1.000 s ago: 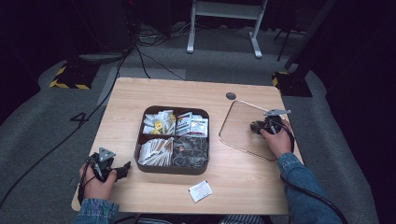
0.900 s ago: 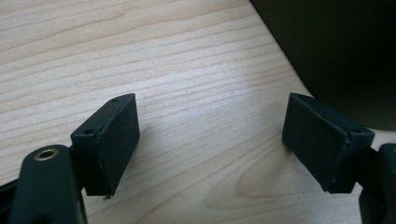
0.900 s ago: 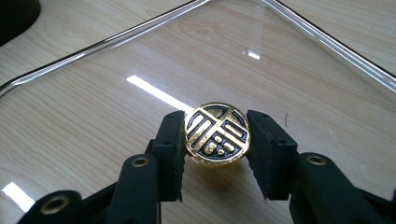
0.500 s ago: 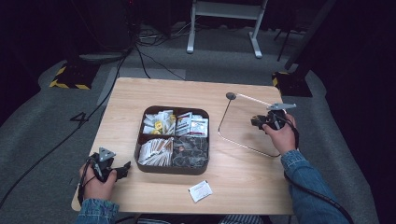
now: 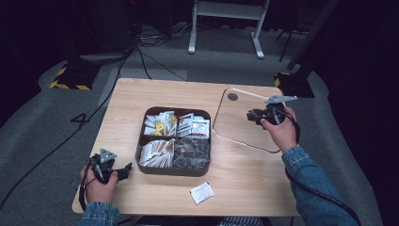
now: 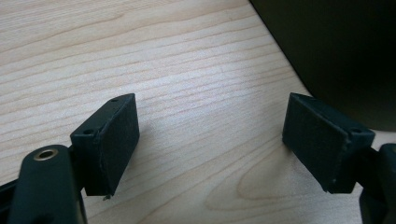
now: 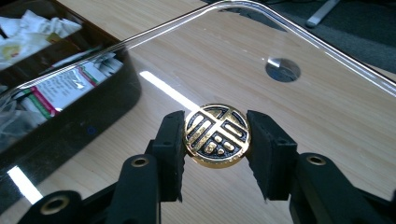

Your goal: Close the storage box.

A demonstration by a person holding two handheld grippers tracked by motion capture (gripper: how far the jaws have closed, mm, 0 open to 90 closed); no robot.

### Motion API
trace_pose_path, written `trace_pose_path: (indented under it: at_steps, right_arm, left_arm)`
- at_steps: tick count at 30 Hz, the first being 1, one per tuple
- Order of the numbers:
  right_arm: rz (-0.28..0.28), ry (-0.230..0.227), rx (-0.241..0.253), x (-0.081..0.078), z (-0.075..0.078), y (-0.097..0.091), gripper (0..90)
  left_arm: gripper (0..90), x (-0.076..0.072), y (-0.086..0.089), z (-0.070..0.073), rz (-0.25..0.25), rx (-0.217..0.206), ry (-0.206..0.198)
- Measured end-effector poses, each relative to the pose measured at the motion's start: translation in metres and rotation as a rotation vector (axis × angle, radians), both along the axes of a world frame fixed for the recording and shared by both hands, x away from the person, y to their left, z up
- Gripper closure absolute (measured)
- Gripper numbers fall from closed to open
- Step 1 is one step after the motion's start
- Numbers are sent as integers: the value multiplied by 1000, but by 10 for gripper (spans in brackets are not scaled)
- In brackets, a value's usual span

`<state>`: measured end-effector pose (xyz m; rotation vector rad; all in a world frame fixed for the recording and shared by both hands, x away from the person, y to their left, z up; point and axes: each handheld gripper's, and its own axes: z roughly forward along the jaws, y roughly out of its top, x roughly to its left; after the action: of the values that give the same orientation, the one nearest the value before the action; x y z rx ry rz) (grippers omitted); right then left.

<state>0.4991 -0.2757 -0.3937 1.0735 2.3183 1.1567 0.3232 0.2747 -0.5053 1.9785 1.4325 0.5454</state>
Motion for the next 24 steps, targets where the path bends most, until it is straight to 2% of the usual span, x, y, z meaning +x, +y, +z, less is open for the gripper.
trace_pose_path:
  at_steps: [2, 3, 5, 10, 11, 14, 15, 24]
  right_arm:
    - [17, -3, 1, -1, 4, 9, 588]
    - [39, -4, 3, -3, 9, 20, 588]
    - [46, -6, 4, -4, 10, 24, 588]
    - [101, -7, 18, -9, 19, 54, 588]
    - [101, -7, 18, -9, 19, 54, 588]
    - [130, -6, 22, -15, 23, 74, 588]
    - [130, -6, 22, -15, 23, 74, 588]
    - [203, 0, 13, -26, 26, 120, 588]
  left_arm:
    - [193, 0, 0, 0, 0, 1, 0]
    - [193, 0, 0, 0, 0, 1, 0]
    - [193, 0, 0, 0, 0, 3, 0]
    - [193, 0, 0, 0, 0, 2, 0]
    - [193, 0, 0, 0, 0, 2, 0]
    - [193, 0, 0, 0, 0, 1, 0]
    - [193, 0, 0, 0, -1, 1, 0]
    - [179, 3, 1, 0, -20, 2, 3]
